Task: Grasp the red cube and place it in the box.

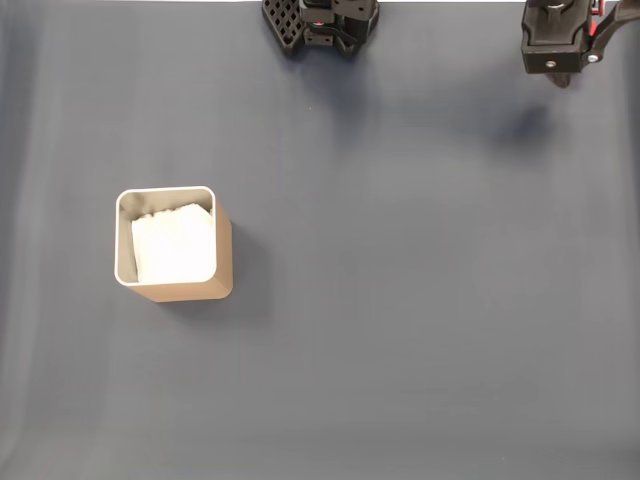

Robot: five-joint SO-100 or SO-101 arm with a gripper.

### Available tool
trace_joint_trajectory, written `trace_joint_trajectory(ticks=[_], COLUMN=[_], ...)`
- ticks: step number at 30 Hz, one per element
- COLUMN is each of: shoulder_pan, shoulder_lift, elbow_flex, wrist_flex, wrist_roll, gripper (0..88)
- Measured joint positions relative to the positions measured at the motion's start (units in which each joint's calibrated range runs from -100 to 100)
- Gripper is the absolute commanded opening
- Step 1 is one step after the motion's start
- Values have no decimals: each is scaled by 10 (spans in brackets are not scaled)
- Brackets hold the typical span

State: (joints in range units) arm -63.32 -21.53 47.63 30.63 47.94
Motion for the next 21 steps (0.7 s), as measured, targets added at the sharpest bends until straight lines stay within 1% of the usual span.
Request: trace_joint_trajectory(ticks=[21], shoulder_pan=[-32], shoulder_lift=[30], elbow_flex=[-16], wrist_flex=[-13], wrist_roll=[-14], gripper=[447])
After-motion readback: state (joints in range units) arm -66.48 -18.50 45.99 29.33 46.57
